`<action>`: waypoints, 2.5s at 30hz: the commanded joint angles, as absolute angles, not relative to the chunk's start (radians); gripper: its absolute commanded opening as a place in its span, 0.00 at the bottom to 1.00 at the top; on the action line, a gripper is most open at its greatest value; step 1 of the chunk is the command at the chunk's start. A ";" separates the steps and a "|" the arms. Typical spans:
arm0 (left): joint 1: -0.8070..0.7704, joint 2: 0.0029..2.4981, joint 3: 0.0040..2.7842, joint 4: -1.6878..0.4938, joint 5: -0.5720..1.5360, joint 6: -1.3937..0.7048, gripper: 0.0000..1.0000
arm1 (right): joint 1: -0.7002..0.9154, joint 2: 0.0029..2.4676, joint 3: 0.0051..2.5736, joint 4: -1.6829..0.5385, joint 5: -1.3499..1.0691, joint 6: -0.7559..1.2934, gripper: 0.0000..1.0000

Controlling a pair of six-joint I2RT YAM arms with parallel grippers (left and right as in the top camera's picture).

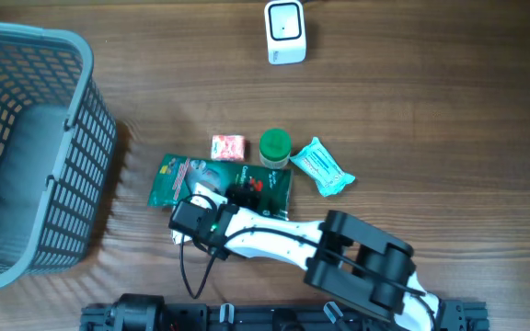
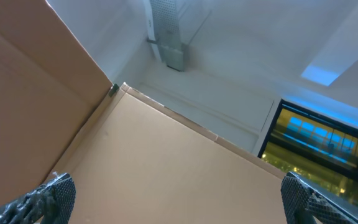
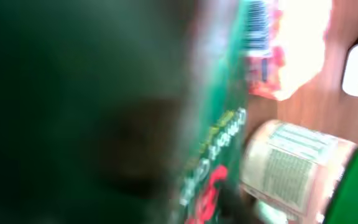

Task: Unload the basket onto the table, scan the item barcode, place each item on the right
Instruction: 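Lift the glove pack with the right gripper toward the scanner, then hold the glove pack over the white scanner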

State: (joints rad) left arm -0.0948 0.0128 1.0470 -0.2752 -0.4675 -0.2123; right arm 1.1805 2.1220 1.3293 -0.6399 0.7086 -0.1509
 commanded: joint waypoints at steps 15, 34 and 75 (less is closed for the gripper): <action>-0.087 0.004 1.044 -0.273 -0.526 -0.218 1.00 | 0.772 1.523 1.473 -0.983 -0.574 -0.030 0.04; -0.087 0.004 1.044 -0.299 -0.525 -0.218 1.00 | 0.463 1.515 1.459 -0.998 -0.252 0.012 0.04; -0.122 0.004 0.903 -0.265 -0.634 -0.217 1.00 | 0.390 2.484 1.681 0.404 1.046 -0.957 0.04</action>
